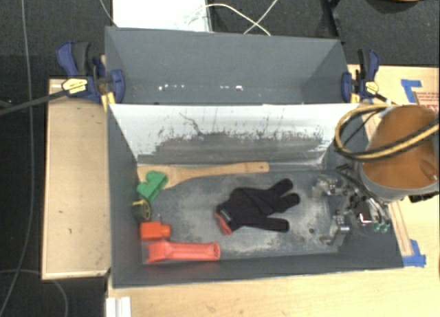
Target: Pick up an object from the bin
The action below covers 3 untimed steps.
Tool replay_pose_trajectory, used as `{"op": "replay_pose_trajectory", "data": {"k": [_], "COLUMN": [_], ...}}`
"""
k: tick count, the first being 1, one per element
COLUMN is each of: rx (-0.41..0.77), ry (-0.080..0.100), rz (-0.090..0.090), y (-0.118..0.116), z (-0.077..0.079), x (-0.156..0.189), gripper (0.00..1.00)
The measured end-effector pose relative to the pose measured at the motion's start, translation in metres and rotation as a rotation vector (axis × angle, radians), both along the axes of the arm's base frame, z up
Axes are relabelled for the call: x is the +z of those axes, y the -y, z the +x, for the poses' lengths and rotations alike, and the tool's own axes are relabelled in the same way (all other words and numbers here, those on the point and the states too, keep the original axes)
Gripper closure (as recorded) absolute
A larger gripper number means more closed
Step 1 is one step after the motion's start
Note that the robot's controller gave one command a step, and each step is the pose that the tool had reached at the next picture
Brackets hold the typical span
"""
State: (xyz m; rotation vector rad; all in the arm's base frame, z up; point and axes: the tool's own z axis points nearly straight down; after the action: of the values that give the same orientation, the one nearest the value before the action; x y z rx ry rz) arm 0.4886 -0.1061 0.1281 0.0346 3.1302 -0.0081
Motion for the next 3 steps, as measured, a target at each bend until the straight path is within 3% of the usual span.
{"op": "replay_pose_trajectory", "data": {"k": [1,2,3], "rx": [0.024,-0.025,-0.024], "ry": [-0.006,0.004,0.004], "rz": [0.009,-0.002,-0.002], "y": [-0.085,-0.084,-0.084], "z": [-0.005,-0.002,-0.002], "x": [-0.043,-0.058,-0.057], "gripper": [0.00,1.00,1.00]}}
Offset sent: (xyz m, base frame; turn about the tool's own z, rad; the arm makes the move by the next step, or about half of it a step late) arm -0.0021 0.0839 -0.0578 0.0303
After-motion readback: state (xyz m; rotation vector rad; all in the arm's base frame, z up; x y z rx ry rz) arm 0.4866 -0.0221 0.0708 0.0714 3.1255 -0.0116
